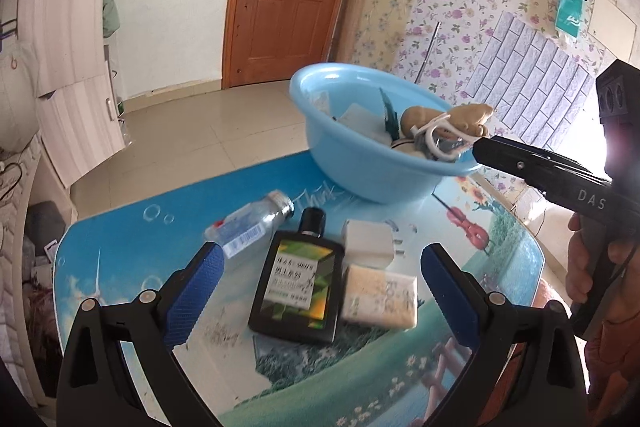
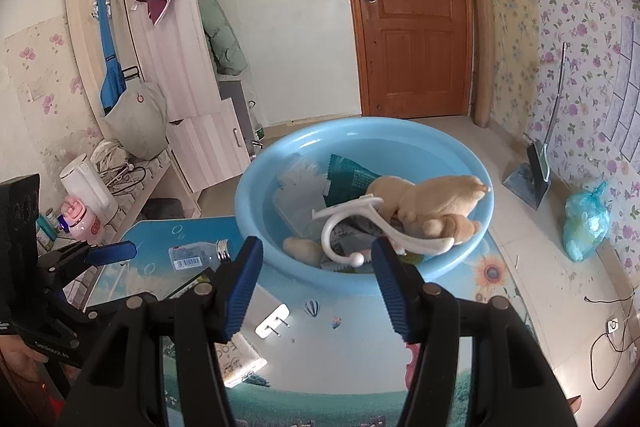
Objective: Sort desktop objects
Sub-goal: 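Open both grippers to drop the pouch and hook into the basin, then move left gripper to the black MEN'S bottle while right approaches the Face soap box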
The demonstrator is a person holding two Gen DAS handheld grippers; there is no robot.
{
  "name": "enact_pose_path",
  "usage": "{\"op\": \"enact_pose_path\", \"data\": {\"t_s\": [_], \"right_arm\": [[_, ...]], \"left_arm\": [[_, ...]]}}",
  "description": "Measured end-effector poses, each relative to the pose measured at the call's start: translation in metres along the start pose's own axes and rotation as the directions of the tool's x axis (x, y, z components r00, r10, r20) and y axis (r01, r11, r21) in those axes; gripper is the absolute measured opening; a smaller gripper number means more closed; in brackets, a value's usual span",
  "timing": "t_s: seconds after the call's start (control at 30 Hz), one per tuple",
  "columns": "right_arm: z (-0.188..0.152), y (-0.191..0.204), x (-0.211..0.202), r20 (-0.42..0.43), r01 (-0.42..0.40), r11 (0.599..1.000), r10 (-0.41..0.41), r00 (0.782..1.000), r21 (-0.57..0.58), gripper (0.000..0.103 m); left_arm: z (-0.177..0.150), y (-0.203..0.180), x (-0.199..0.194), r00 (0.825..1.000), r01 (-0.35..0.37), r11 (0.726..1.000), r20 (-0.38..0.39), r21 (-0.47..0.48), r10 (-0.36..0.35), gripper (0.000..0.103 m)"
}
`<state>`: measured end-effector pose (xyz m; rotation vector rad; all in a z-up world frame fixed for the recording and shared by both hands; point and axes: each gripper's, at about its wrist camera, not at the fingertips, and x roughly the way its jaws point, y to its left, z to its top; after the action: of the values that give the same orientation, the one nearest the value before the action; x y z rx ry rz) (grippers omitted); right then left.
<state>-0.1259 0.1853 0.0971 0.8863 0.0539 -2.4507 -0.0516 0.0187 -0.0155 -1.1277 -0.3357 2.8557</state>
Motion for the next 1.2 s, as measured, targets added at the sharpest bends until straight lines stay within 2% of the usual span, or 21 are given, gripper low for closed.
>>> {"op": "enact_pose_path", "data": {"t_s": [0.8,1.2], "right_arm": [[-0.056,0.004,0.024,-0.149,-0.032,0.999,0.033,0.988,0.01,0.056],[-0.068,0.015,0.041,-0.203,-0.082,0.997,0.077,0.976,-0.012,0.056]], "left_arm": [[-0.028,0.013,0.012,0.997,-0.038,0.999,-0.069,-0.003,0.038,0.099],[-0.037,0.031,0.021,0.994,-0.043,0.998,-0.101,-0.039,0.038,0.099]]}}
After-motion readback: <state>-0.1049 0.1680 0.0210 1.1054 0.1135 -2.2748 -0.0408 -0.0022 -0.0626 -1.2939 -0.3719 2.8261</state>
